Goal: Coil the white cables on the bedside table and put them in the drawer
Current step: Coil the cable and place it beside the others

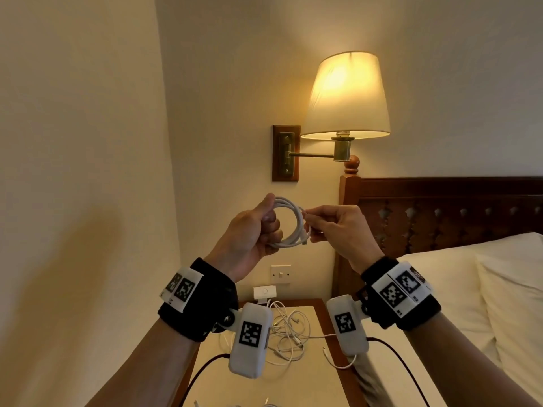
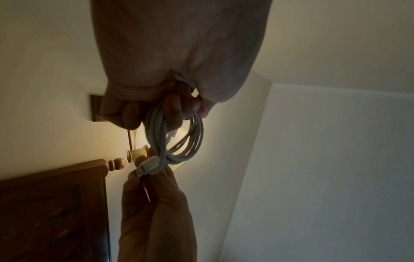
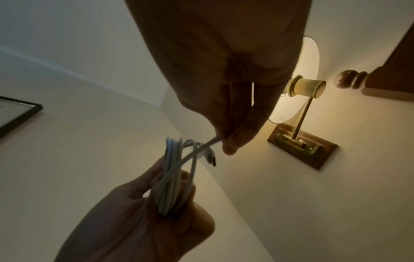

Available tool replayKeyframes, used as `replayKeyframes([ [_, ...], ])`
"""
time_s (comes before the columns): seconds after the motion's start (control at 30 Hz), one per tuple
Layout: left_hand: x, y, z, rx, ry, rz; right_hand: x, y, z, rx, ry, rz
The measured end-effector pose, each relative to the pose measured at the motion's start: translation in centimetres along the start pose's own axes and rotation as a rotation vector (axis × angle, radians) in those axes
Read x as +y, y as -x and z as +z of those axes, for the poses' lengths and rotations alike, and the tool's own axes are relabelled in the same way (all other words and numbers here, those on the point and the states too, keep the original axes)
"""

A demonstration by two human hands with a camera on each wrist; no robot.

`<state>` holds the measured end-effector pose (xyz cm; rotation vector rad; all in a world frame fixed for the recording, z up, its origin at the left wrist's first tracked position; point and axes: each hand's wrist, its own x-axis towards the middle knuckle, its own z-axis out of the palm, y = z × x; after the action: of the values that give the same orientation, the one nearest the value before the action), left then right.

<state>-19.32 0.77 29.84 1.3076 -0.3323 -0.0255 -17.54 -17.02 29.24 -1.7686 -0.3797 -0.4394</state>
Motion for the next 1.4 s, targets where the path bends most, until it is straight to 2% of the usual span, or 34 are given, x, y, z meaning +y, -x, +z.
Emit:
replayKeyframes([
  [0.33,0.2,0.4,0.1,-0.016,0.179,-0.005,0.0,0.5,0.0,-0.139,-0.027,0.047],
  [0.57,-0.6,0.2,0.5,-0.020,0.167,-0.068,-1.5,0.4,0.4,-0.181,-0.022,-0.033],
  [0.73,-0.8,0.0,0.5,-0.013,0.085,-0.085,-1.5,0.5,0.3,-0.271,-0.389,0.183],
  [0.87,-1.2,-0.4,0.4,0.008,0.032,-0.054,-1.8,0.7,0.6,-0.261,-0.383,0.209],
  [1.03,-0.8,-0.5,0.3,-0.019,-0.065,-0.053,-2.3,0.7,0.1,-0.309,-0.541,0.265],
  [1.13,-0.9,-0.3,0.2,-0.014,-0.106,-0.015,-2.1,0.8,0.0,-0.344,-0.377,0.171],
  [1.27,-1.6,-0.1,0.1,-0.069,-0.224,0.105,-1.6,0.7,0.1,-0.292,-0.384,0.142],
  [1.4,-2.6,-0.2,0.1,0.049,-0.441,0.302,-1.5,0.7,0.3,-0.232,-0.400,0.142],
])
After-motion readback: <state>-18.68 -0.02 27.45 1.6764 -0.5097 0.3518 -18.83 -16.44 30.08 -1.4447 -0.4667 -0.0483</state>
